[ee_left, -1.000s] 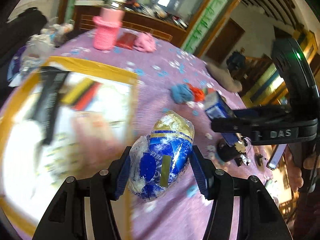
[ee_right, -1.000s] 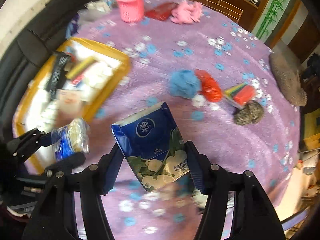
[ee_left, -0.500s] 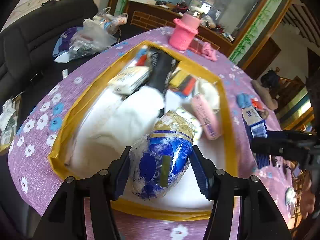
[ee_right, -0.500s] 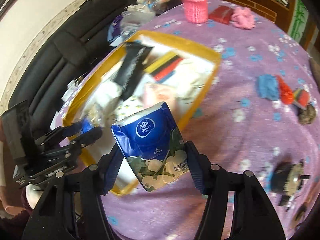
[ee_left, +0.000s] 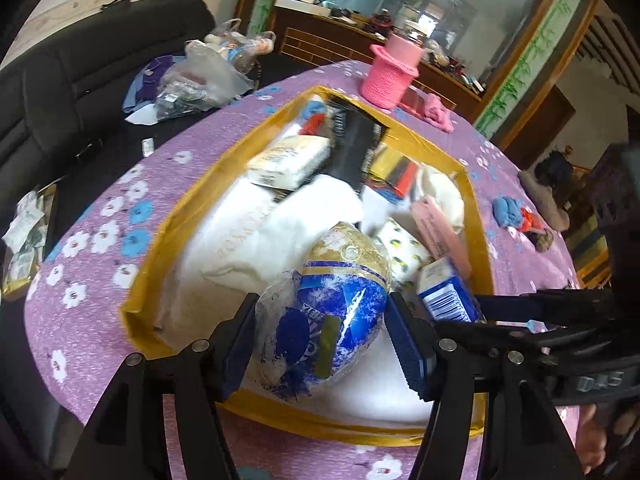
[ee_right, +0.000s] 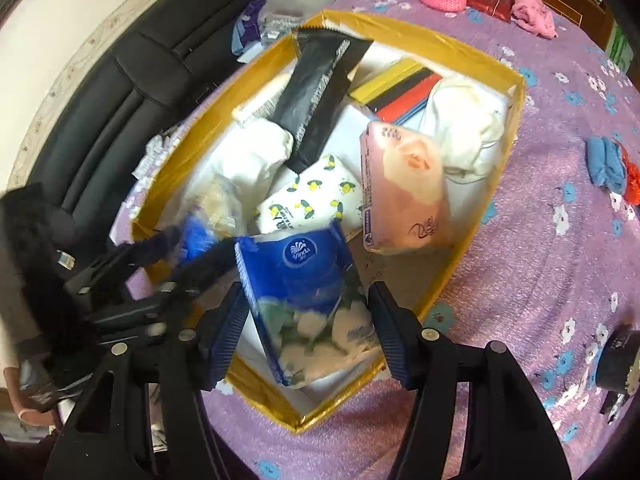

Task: Organize soft objects
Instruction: 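Carry the blue-wrapped bag and Vinda tissue pack into the yellow box and open both tools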

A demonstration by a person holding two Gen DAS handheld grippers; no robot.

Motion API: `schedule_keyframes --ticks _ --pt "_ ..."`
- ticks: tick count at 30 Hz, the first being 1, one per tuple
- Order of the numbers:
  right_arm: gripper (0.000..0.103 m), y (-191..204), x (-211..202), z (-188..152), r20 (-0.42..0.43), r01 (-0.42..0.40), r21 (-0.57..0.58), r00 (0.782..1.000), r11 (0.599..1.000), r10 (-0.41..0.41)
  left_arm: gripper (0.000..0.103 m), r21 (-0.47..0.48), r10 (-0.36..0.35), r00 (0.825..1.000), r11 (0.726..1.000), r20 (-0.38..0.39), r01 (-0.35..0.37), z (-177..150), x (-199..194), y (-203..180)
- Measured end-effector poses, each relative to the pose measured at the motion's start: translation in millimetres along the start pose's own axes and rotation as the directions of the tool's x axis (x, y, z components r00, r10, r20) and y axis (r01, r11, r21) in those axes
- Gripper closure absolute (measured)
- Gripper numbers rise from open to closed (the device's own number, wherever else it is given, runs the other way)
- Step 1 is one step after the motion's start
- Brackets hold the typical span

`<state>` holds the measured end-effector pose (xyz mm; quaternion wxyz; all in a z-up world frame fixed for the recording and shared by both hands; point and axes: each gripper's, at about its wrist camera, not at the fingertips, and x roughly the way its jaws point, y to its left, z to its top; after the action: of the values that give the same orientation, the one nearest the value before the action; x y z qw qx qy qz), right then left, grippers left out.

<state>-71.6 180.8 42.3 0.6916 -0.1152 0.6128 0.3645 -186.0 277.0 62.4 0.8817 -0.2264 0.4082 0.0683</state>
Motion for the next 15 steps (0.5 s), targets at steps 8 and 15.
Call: schedule_keyframes --ticks 8,15 --pt "0.044 -5 11 12 0.038 0.145 0.002 0.989 0.989 -0.145 0.029 0.004 -0.009 0.999 1.0 0.034 0.009 -2 -14 1" --pt "0.04 -13 -10 1 0.106 0.03 0.037 0.994 0.999 -0.034 0.015 0.053 0.084 0.985 0.994 0.148 -0.093 -4 -37 -16"
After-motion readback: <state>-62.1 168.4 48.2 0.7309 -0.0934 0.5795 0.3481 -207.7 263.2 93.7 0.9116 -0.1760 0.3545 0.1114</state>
